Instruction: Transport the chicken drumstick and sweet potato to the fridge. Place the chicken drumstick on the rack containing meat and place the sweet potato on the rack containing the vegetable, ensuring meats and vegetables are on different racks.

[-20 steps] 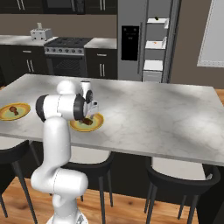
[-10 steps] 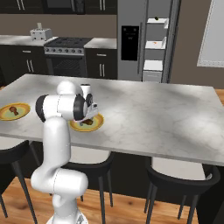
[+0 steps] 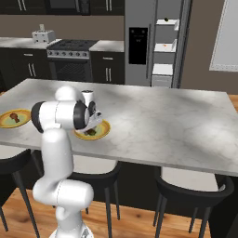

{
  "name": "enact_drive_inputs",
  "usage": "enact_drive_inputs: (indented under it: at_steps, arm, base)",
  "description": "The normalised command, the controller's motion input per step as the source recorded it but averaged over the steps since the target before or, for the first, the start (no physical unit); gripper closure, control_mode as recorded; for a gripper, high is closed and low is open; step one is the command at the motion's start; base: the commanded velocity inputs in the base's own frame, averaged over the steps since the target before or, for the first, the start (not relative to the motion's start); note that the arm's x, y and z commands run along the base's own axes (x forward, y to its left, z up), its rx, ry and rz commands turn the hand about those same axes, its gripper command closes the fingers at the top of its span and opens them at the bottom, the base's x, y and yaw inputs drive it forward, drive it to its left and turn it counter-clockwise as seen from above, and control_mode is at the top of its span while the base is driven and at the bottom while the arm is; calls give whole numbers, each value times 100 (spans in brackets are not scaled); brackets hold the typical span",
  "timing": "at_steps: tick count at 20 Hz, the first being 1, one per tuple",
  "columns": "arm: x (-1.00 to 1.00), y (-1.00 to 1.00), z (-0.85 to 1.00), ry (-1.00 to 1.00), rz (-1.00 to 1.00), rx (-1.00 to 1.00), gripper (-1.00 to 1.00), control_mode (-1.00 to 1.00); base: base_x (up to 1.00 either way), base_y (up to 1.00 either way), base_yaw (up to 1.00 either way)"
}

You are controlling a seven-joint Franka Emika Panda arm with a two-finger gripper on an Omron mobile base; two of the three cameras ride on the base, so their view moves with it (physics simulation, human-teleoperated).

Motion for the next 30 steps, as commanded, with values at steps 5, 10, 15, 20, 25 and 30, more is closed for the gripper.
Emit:
enact_drive_inputs:
  at_steps: [5,10,15,20,25,30]
  arm:
    - [-8,0,5,2,1,0,100,-100]
    - [-32,-18,95,0,-5,0,100,-100]
    - [-61,-43,93,0,-19,0,100,-100]
    - [-98,-41,54,0,-48,0,100,-100]
    - [-100,-39,56,-11,-36,0,100,-100]
    - [-100,-14,84,-23,-26,-2,100,-100]
  base:
    - [0,0,0]
    - [0,0,0]
    - [0,0,0]
    - [0,0,0]
    - [0,0,0]
    - [0,0,0]
